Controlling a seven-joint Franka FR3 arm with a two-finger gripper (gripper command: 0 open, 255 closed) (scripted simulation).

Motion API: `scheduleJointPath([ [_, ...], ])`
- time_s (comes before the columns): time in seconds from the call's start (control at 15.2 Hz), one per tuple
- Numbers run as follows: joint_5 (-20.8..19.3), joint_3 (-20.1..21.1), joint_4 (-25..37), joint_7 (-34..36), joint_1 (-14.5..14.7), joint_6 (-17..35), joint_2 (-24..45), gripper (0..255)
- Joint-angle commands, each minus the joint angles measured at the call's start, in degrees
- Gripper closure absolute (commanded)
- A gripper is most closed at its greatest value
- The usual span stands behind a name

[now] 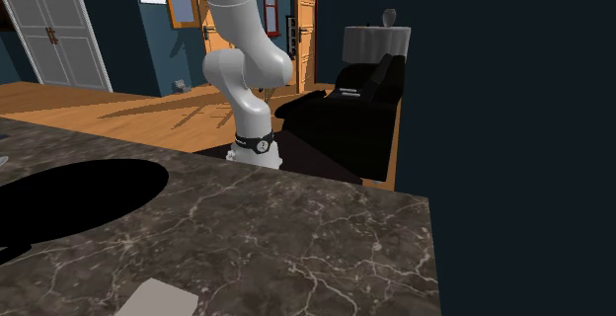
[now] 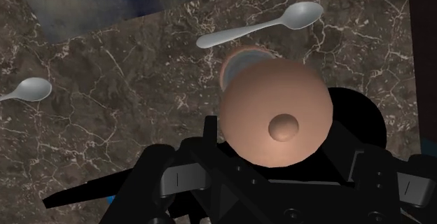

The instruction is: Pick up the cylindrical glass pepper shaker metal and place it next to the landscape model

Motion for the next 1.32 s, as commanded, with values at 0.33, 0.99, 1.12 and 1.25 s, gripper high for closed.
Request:
scheduleJointPath([
  [0.33, -2.73, -0.35, -11.81, 0.93, 3.87, 7.91, -4.23, 255],
  [0.99, -4.76, -0.27, -24.48, 2.2, 6.75, 17.73, -7.43, 255],
  [1.12, -4.77, -0.27, -24.49, 2.2, 6.75, 17.74, -7.44, 255],
  [1.25, -4.76, -0.27, -24.48, 2.2, 6.75, 17.73, -7.44, 255],
])
